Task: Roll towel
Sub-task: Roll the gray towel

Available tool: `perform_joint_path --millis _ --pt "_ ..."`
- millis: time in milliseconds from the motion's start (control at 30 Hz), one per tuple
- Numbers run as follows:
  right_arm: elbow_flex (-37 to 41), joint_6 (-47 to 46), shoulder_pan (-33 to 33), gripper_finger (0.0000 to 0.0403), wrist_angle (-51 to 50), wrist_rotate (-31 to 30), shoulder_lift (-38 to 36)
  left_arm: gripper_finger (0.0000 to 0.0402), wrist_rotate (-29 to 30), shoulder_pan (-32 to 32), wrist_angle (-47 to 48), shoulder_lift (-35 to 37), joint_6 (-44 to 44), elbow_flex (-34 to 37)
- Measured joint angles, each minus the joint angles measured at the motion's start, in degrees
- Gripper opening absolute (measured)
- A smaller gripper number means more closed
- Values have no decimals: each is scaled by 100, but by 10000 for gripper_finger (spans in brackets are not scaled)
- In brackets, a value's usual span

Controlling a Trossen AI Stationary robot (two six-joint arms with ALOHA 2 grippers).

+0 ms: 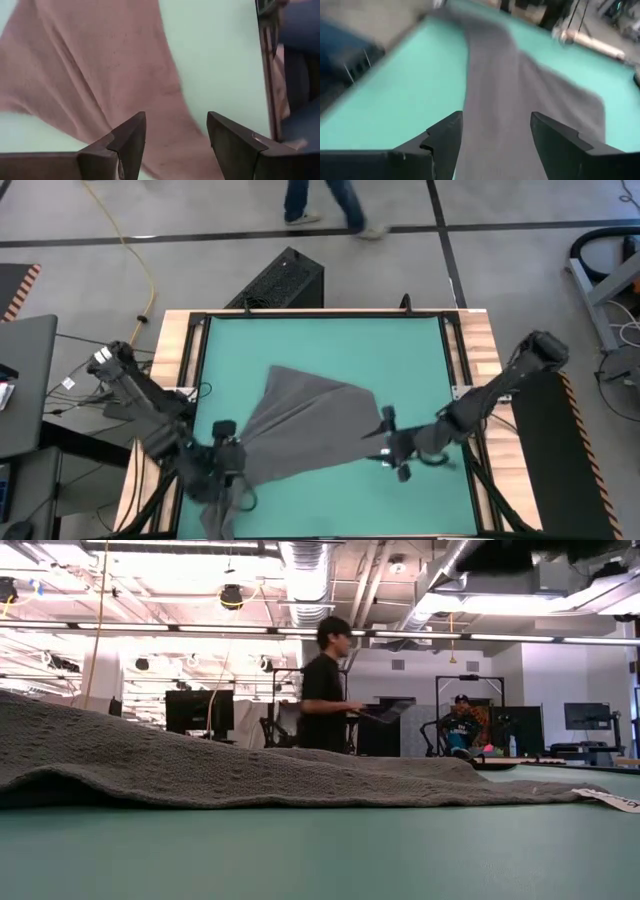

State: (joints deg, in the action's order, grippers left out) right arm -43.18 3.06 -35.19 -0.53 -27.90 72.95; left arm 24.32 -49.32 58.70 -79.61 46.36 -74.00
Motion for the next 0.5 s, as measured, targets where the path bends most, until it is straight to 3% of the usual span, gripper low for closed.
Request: perform_joint_path --millis 100,200,500 --pt "-371 -5 -113 260 -276 -215 722 201 582 -628 -17 -232 1089 -7" --pt "-711 -34 -155 260 -394 -292 1355 201 617 -1026 -27 -700 1817 -7" --pt "-1720 -1102 -155 260 -1491 -765 2526 201 -769 -1125 -65 -2153 2830 -349"
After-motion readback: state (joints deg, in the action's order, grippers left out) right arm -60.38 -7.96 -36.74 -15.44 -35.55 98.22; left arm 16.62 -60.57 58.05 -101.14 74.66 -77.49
